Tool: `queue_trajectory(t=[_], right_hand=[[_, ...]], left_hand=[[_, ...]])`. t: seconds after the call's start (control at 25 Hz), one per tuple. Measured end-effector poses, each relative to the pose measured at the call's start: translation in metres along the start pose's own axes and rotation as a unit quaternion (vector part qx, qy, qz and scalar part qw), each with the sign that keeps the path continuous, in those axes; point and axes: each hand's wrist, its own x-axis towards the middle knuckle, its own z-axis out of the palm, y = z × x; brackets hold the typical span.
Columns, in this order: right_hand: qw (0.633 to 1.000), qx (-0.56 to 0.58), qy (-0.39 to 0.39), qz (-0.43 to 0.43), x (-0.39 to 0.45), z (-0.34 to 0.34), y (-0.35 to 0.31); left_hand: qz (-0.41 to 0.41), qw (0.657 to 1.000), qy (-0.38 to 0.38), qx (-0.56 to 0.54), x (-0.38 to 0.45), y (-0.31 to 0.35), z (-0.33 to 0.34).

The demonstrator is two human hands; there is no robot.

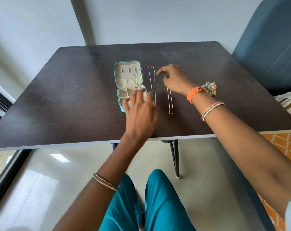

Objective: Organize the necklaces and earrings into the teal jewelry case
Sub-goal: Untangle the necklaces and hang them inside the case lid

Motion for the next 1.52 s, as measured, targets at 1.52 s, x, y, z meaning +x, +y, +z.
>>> queue_trajectory(t=[1.52], right_hand=[[0.996, 0.07, 0.06, 0.01, 0.02, 0.075, -0.17]], left_hand=[[-0.102, 0.983, 0.125, -0.09, -0.058, -0.15, -0.034]])
